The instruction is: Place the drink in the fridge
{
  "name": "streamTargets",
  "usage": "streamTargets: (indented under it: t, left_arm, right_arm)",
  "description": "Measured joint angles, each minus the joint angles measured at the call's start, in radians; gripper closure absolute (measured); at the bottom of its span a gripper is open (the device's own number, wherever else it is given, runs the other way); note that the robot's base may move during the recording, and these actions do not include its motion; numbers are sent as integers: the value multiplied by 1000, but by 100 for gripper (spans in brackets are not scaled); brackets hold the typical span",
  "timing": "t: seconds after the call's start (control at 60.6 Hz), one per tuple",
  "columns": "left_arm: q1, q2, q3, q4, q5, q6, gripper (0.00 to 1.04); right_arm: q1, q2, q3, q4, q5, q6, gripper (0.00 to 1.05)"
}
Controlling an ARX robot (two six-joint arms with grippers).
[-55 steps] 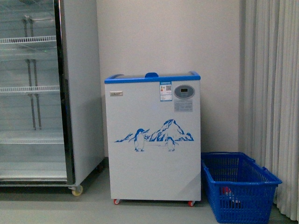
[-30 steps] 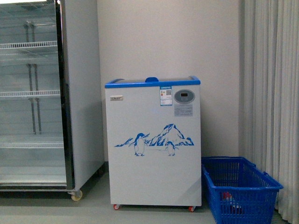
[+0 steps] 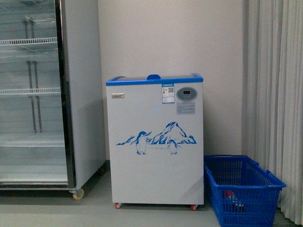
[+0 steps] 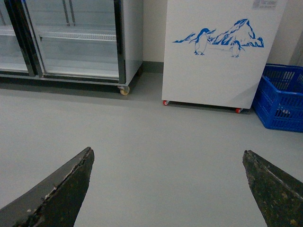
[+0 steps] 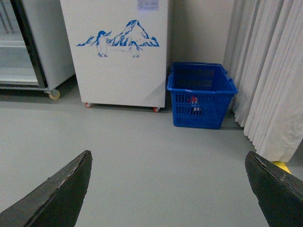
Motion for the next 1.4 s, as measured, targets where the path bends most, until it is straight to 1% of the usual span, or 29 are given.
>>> streamTargets:
  t: [1.402]
  left_arm:
    - [0, 0, 0, 0, 0, 0, 8]
  right_arm:
    - [0, 0, 0, 0, 0, 0, 8]
